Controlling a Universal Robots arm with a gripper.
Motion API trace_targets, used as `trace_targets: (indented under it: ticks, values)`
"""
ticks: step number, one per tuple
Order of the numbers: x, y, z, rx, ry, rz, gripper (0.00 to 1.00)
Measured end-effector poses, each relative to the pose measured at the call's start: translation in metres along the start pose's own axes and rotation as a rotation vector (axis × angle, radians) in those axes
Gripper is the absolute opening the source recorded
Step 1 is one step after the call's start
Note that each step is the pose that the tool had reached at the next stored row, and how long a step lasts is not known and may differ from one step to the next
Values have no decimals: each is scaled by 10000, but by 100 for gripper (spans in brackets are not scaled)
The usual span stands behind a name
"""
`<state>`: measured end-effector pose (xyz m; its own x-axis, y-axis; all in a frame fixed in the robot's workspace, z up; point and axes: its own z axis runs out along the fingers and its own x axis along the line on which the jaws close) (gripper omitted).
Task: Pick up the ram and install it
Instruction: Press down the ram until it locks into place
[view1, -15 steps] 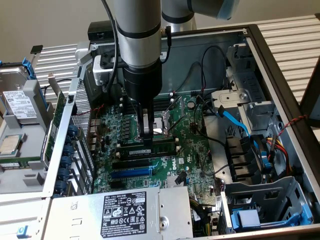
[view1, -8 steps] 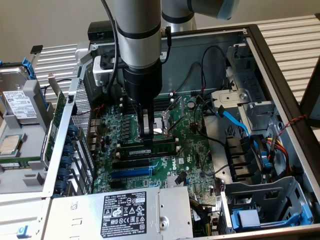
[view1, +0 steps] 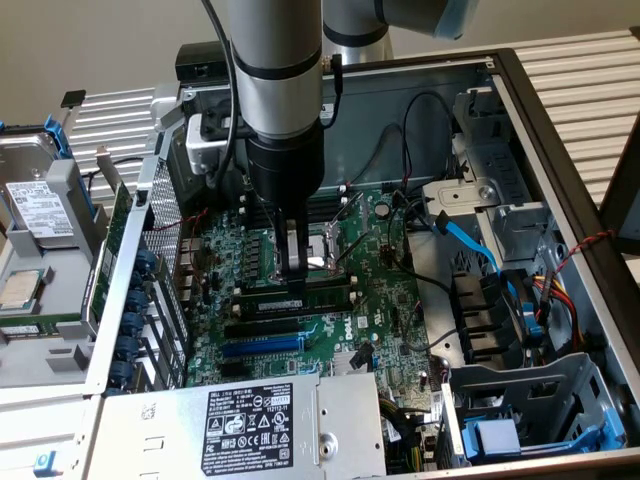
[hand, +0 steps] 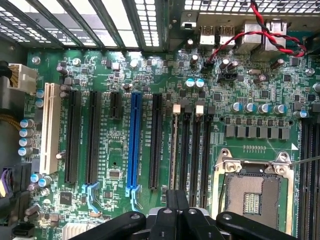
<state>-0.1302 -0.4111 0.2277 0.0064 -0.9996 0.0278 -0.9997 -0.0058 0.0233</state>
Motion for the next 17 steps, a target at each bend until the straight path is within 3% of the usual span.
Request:
trace_targets:
  ticks: [10,17]
  values:
    - [-2,10,5,7,-49,-59,10]
    - [4,14,-175,3,-40,-59,10]
